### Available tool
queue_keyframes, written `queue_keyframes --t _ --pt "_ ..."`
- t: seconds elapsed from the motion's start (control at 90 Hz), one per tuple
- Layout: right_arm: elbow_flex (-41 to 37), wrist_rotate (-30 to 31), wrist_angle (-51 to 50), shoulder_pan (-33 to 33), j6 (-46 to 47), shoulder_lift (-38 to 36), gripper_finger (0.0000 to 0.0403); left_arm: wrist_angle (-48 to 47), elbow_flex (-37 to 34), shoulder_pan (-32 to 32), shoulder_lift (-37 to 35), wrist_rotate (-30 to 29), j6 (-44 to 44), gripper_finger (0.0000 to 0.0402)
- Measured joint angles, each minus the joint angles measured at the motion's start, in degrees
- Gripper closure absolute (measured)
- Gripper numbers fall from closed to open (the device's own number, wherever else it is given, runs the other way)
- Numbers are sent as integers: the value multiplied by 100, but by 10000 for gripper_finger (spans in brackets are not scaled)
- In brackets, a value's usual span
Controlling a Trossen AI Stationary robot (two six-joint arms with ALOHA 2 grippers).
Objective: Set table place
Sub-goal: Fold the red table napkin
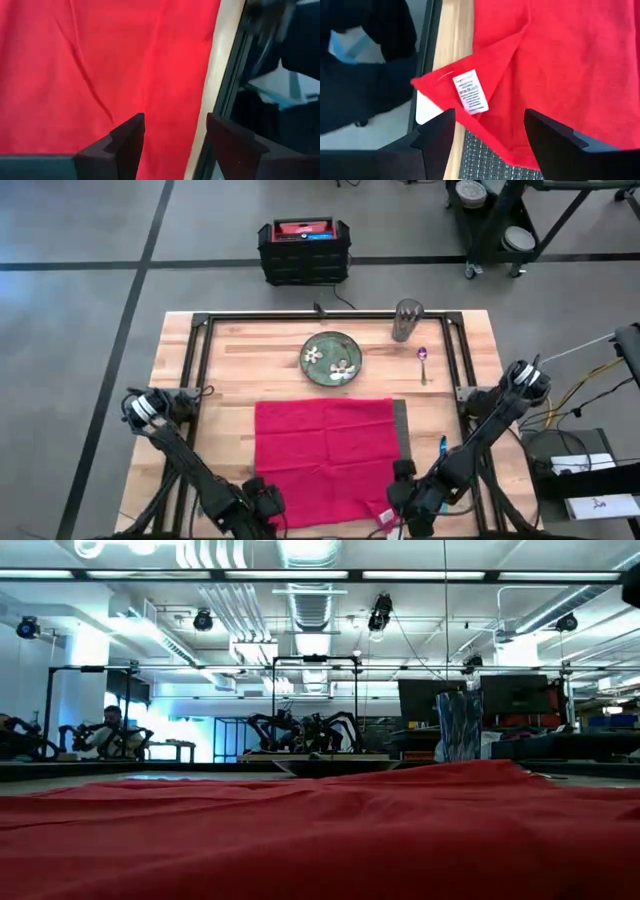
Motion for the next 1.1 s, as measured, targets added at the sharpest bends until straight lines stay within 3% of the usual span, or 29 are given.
queue_keyframes --t 0.3,0.444,0.578,0.789,1.1 --pt "-6 11 66 58 -110 289 189 -201 -325 -8 53 186 130 205" --pt "-5 2 178 143 -104 366 184 217 -463 -8 68 196 314 213" --pt "62 7 392 210 -99 367 186 232 -509 -8 66 230 411 260" --pt "76 33 698 379 -92 408 204 240 -524 -8 55 230 653 385" --pt "362 490 675 543 -721 947 222 232 -524 -8 46 186 725 393"
